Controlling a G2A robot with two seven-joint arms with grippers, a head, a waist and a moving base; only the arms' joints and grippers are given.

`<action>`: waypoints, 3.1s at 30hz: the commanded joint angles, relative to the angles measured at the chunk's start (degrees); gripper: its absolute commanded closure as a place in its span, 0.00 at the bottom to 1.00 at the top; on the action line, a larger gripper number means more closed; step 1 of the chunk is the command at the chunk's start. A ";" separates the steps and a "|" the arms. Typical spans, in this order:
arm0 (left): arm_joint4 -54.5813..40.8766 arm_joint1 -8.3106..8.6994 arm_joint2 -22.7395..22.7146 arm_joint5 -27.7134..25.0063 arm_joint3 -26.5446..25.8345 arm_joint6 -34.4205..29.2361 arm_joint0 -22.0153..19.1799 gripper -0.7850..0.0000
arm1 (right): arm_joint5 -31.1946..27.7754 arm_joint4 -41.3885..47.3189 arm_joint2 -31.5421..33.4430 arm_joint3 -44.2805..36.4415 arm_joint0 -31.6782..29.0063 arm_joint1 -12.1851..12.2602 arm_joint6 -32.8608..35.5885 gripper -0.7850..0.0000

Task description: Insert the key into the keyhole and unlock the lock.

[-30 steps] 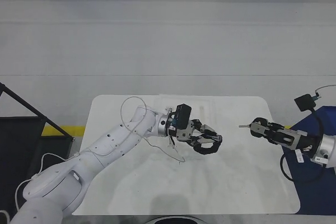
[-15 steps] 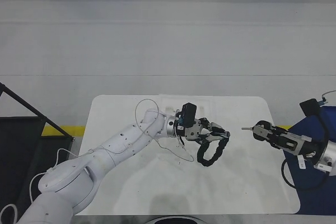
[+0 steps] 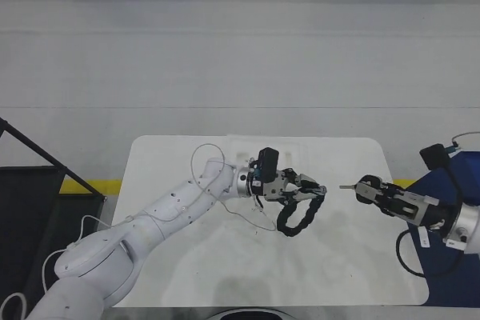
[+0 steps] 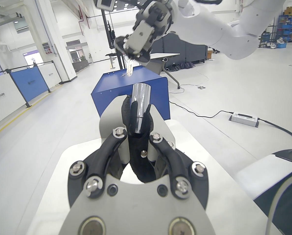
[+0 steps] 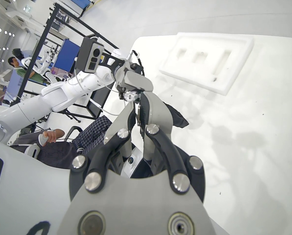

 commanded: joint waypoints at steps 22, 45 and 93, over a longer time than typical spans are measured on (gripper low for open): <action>3.67 -1.13 13.95 15.16 6.79 17.06 -5.24 1.00 | -1.59 -15.23 -3.19 -8.01 -4.00 0.51 -4.53 1.00; 2.46 -3.08 13.95 15.61 10.90 17.50 -5.38 1.00 | -1.75 -20.19 -10.36 -8.01 -1.29 0.72 -6.76 1.00; 3.99 -3.65 13.95 16.41 11.46 18.31 -5.38 1.00 | 5.38 -26.11 -15.39 -8.01 1.15 0.94 -6.76 1.00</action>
